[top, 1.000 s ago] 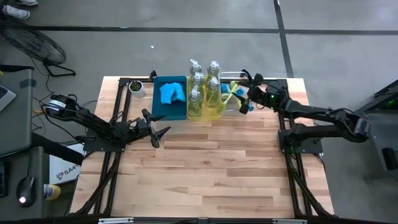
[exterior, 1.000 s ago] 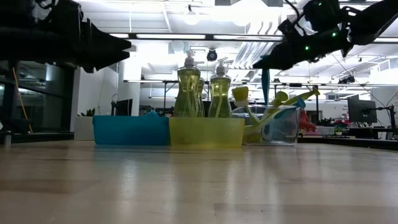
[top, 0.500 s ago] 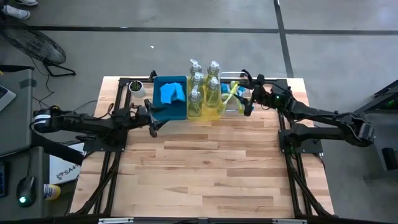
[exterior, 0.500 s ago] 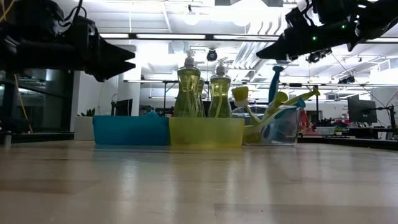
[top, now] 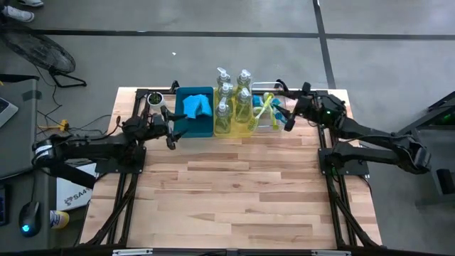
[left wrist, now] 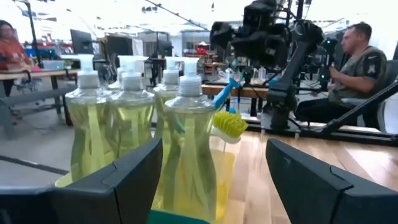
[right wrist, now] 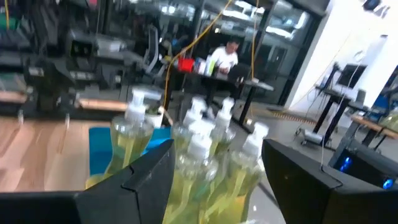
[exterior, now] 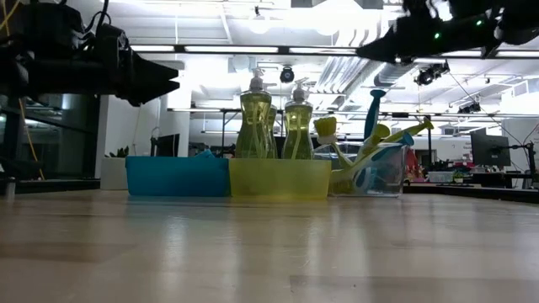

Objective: Pick & Place Kitchen Sink Supplies
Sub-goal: Return to Home position

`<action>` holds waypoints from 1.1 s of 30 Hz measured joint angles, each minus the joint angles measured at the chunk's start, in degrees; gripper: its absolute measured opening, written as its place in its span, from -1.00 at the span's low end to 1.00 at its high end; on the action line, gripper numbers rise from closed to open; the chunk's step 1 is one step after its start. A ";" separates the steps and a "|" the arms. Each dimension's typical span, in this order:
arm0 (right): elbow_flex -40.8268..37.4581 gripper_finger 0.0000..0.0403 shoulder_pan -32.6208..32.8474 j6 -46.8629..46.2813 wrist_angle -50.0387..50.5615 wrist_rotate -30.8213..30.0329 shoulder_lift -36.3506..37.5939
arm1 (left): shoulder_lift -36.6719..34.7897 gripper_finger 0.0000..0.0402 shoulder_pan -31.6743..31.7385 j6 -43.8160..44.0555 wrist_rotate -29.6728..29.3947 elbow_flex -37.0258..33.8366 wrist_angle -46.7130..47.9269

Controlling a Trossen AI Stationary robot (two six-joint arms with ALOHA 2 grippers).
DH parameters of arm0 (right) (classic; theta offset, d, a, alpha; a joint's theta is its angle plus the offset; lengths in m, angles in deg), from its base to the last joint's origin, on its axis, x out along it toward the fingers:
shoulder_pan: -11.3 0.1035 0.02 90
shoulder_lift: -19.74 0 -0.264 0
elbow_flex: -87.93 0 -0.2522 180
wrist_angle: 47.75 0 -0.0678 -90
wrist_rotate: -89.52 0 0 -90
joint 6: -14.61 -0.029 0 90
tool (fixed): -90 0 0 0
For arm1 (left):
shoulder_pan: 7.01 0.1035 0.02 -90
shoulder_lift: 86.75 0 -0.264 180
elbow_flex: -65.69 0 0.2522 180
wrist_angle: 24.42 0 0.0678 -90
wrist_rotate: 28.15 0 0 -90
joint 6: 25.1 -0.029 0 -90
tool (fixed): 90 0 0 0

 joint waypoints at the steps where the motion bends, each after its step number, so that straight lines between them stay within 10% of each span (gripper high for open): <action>1: 0.00 0.16 0.00 -0.27 0.05 -0.37 1.14 | -0.65 0.39 1.29 0.46 1.46 0.00 0.82; 16: -4.38 0.16 0.16 -16.33 16.76 7.03 27.45 | -14.03 0.39 18.26 9.03 26.53 0.02 8.63; 33: -22.26 0.16 11.93 -23.62 0.71 -6.83 30.31 | -34.42 0.39 12.47 9.86 10.88 0.04 26.71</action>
